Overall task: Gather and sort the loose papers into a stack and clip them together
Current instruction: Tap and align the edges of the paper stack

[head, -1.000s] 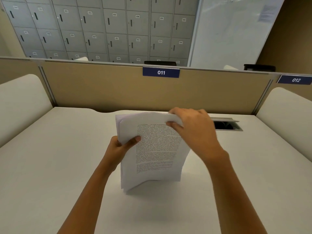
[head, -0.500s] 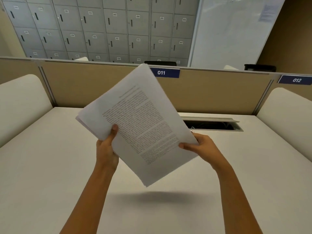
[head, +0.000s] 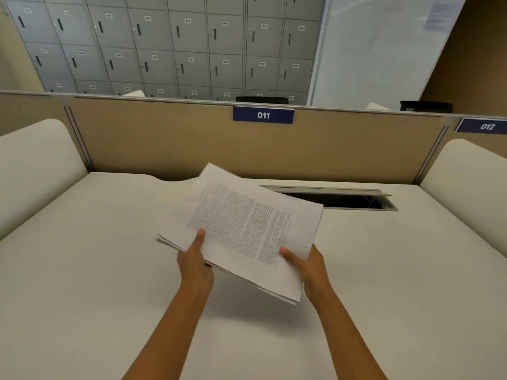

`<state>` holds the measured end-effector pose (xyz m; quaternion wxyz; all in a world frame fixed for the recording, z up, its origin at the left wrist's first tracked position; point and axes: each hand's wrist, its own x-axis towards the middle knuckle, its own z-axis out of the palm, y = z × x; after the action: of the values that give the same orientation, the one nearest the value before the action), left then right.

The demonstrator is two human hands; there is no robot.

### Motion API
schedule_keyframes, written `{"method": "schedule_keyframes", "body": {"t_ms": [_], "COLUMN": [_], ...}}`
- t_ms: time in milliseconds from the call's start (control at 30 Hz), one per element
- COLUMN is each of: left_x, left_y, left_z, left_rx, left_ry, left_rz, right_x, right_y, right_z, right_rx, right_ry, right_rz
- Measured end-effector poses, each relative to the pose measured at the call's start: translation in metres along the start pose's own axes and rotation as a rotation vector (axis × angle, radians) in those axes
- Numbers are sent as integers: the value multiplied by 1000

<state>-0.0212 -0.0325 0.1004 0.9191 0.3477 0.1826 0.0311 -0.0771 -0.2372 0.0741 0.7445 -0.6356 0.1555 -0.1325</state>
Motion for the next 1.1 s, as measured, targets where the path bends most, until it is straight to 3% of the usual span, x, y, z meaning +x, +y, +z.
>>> {"method": "schedule_keyframes", "body": {"t_ms": [100,233,333,467,733,933,1100], "left_x": [31,47,39,33,39,41,44], "left_y": [11,8,-4,-13,-11,-2,-2], "left_z": [-29,-62,-68,-63,-54,-38,-32], "left_rx": [237,803,1153,1417,1616,1682,1597], "left_ry": [28,-84,-84,-129,-134,-128,-242], "left_rz": [45,-99,21,122,127,19,-99], "right_x": [7,13,15,18,21,21,15], "right_y": [9,20,28,27,24,30,23], "right_z": [-23,-40,-37,-31,-36,-51,-58], "right_rx": [-191,-500,-652,-786,-758,-492,-240], "right_ry": [-5,34,107,166,111,266,74], "right_rz": [38,164,207,217,320,336,458]}}
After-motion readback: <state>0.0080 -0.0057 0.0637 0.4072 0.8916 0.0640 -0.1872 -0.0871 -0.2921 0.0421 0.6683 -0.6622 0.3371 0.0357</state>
